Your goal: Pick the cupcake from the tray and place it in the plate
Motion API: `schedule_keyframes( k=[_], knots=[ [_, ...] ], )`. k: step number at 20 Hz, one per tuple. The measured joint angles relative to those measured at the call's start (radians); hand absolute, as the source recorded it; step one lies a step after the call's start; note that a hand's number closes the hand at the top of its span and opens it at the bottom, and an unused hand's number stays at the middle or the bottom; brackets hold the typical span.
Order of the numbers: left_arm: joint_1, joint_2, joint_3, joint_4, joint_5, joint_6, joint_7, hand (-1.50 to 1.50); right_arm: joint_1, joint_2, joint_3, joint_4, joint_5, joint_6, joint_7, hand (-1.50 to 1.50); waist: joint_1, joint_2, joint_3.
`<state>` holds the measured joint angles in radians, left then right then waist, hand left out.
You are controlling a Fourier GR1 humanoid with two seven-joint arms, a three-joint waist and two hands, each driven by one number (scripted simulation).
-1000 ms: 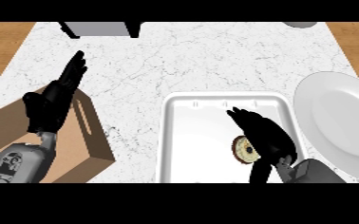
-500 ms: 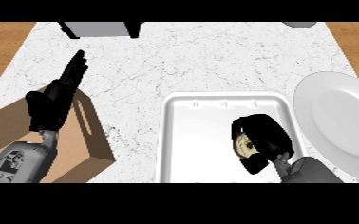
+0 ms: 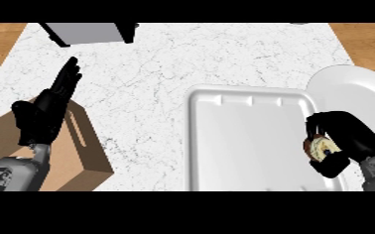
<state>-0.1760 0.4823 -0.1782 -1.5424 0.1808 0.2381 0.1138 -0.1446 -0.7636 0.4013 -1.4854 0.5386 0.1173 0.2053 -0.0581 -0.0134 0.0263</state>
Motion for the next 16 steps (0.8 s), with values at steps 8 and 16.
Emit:
schedule_keyframes(
  k=[8,16],
  knots=[
    [0.049,0.024,0.013,-0.035,0.026,0.025,0.007,0.00,0.037,-0.218,-0.330,0.195,-0.172,-0.118,-0.392,1.50,-0.046,0.000,0.001],
    [0.030,0.017,-0.001,-0.039,0.030,0.037,0.003,0.00,0.050,-0.313,-0.596,0.402,-0.403,-0.064,-0.899,1.50,-0.025,0.007,-0.005]
  ],
)
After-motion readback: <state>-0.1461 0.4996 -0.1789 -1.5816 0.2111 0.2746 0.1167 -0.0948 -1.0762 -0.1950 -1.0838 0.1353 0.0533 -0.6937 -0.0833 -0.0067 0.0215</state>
